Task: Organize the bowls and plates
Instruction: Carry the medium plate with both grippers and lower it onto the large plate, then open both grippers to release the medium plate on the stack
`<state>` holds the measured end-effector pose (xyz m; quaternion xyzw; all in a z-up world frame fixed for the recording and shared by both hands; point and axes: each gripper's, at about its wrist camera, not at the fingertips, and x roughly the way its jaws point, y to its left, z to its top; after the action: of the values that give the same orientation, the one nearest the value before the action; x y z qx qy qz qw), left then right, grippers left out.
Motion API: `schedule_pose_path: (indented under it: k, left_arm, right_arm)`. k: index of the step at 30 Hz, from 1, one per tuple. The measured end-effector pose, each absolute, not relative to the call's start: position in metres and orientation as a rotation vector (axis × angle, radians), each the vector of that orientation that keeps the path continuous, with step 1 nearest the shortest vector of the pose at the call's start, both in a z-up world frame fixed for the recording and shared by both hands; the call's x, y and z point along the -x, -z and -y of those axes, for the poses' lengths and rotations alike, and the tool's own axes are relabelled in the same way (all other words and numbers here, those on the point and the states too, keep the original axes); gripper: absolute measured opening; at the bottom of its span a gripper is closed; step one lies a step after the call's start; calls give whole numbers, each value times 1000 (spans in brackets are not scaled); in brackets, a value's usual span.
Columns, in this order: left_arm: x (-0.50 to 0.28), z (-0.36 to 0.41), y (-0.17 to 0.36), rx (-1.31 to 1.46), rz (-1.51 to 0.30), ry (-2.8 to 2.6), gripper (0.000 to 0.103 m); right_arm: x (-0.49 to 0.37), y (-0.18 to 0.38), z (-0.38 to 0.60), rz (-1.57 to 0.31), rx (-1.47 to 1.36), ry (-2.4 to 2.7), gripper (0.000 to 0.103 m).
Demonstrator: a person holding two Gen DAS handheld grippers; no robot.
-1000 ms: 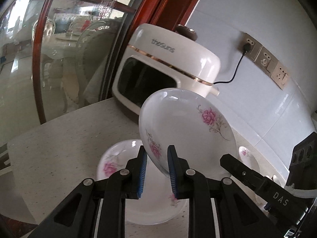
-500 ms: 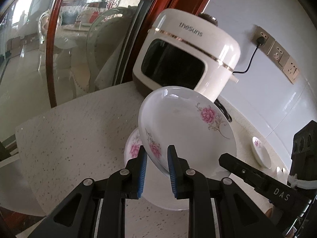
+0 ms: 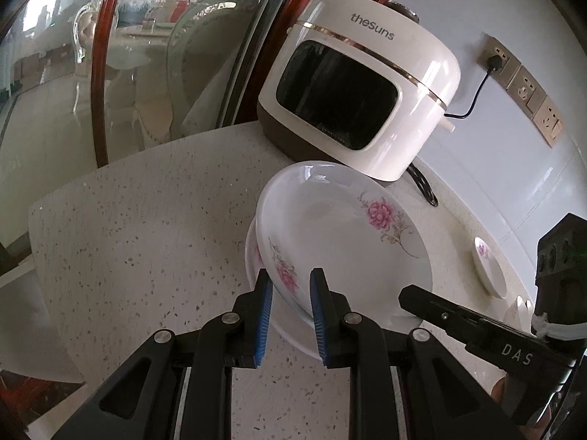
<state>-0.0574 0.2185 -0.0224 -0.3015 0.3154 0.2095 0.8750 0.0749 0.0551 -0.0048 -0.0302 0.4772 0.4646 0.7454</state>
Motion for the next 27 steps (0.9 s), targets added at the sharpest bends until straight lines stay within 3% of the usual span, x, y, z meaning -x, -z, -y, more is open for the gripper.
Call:
schedule_pose_path:
  k: [27]
  left_arm:
    - [67,-201,18,682,-728,-413,22]
  right_arm:
    - [-74,3,-49,-1096,164,-977,30]
